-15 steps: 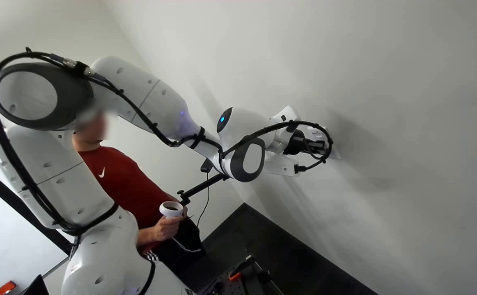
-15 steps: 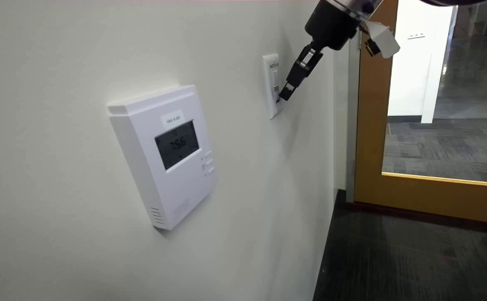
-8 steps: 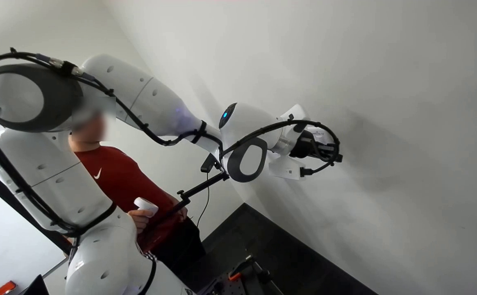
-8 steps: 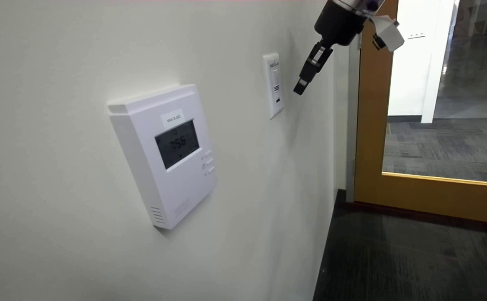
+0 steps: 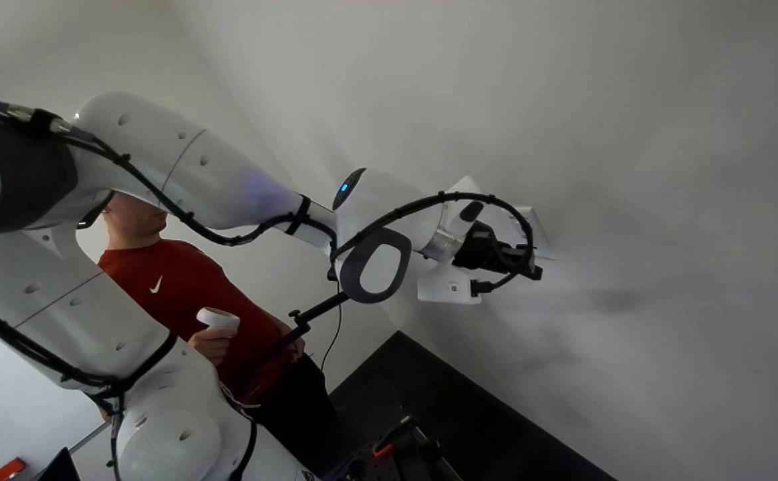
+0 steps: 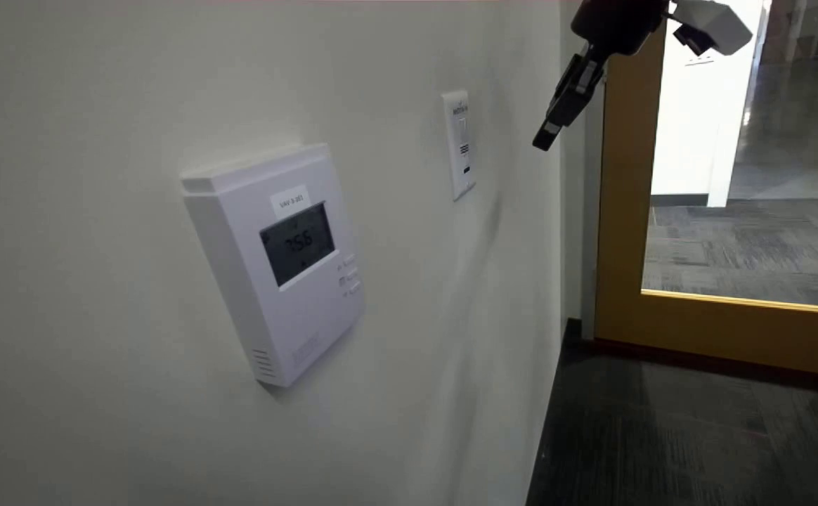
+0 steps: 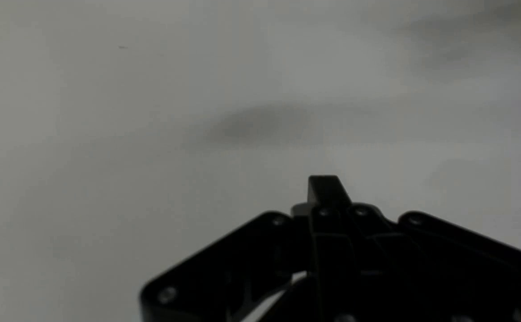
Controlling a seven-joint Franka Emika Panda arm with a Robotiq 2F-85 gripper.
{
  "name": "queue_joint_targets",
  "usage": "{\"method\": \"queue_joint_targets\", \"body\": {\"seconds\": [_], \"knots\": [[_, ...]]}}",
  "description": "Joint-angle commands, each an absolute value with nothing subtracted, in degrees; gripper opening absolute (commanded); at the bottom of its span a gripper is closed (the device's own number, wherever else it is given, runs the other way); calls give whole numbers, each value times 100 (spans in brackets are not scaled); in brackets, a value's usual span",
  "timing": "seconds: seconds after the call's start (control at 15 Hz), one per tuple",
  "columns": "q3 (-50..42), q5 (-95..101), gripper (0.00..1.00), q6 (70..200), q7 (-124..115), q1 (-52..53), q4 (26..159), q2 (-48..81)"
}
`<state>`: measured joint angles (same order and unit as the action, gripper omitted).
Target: Turn off the light
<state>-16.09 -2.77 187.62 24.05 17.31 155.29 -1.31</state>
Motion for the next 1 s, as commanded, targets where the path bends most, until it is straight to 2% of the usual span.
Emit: {"method": "queue_joint_targets", "body": {"seconds": [0.0,0.47,0.93], "knots": [[-1163,-19,0,18600,2301,1529,15848,-796],[-421,13,0,18476,2175,1066,16013,-1312],[-176,18,0,17994,2078,1026,15942,-1561]]}}
